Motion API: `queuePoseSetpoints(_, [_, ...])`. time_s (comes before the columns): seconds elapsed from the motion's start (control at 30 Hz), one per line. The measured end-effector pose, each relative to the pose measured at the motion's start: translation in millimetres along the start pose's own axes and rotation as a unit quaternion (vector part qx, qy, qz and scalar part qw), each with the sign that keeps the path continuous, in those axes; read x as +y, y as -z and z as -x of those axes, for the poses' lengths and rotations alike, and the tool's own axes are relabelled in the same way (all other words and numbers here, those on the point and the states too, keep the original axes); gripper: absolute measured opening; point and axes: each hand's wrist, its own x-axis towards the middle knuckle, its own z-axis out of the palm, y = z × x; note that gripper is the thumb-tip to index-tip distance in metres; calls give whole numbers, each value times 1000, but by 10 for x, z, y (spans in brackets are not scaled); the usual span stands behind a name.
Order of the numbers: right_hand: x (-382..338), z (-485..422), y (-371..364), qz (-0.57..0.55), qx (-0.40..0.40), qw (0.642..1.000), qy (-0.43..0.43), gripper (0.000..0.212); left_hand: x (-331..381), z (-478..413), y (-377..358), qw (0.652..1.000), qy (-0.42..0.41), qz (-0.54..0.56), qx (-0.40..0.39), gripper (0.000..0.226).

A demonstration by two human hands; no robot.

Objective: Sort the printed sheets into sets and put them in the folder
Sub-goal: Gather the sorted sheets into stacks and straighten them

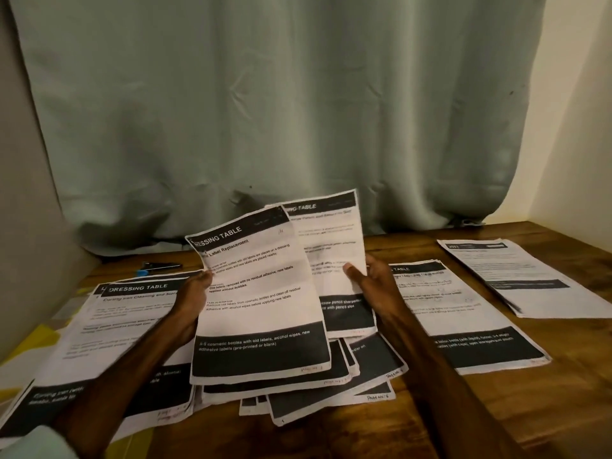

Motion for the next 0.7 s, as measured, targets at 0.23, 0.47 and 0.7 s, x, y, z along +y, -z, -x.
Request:
queuePoseSetpoints(0.23, [-14,82,-248,25,-109,985,-133,27,0,13,-44,1000,-14,-20,3,31])
queuePoseSetpoints(0.47, [-58,199,-434,-74,-162,971,-161,29,-12,66,-85,998,-39,18,-54,34])
queuePoseSetpoints(0.7, [-181,259,-409,-29,-94,991,-94,31,-12,63,-67,994,-74,51,-56,64])
